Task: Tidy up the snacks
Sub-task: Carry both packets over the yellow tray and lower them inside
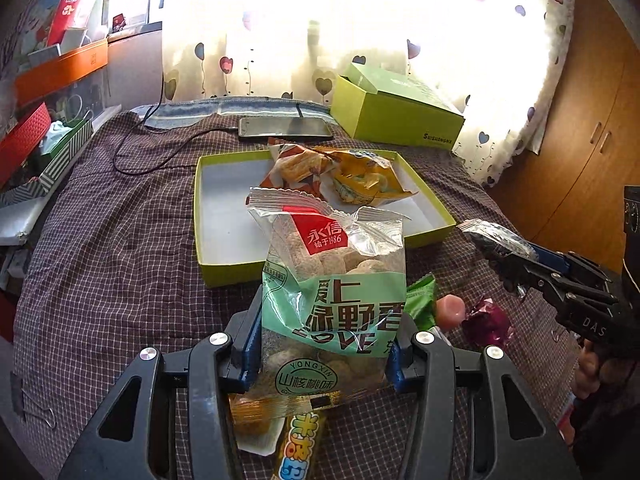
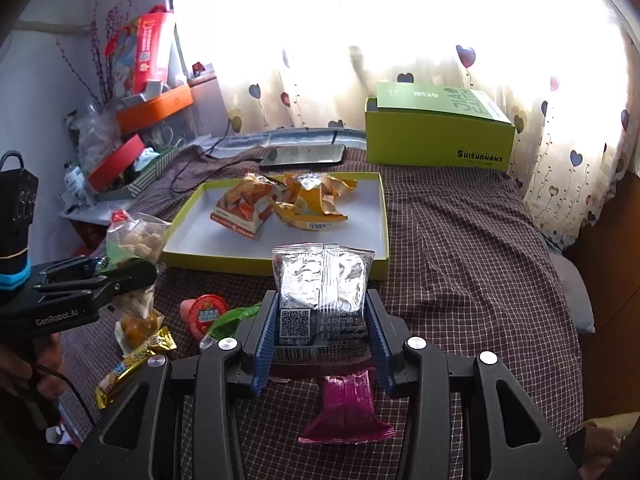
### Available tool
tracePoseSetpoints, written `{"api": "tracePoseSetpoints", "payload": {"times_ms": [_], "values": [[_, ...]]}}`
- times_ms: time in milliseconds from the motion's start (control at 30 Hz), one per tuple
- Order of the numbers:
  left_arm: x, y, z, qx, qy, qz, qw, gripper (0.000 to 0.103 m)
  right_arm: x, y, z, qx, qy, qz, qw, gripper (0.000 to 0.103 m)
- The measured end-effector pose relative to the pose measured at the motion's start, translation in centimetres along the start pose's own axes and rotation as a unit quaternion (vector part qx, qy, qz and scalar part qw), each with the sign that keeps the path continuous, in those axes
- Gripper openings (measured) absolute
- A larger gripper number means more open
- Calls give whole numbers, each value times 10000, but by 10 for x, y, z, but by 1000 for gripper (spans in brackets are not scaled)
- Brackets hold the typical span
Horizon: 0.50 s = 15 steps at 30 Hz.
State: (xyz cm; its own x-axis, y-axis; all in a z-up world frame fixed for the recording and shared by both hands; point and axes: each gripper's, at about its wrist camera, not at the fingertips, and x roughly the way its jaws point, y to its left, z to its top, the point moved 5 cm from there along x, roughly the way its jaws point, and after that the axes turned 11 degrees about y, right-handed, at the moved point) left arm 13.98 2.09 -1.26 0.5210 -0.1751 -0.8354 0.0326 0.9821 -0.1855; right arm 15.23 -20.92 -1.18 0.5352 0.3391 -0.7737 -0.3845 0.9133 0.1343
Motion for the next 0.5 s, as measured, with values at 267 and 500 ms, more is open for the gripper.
{"api": "tracePoseSetpoints", "payload": {"times_ms": [267,500], "values": [[-7,-18,15,134,-127,-49,9998,49,-9,0,12,-53,-134,-48,9999,40],[3,-31,29,263,-96,-83,9996,49,-6,-2,28,-74,-195,-38,9998,40]]}}
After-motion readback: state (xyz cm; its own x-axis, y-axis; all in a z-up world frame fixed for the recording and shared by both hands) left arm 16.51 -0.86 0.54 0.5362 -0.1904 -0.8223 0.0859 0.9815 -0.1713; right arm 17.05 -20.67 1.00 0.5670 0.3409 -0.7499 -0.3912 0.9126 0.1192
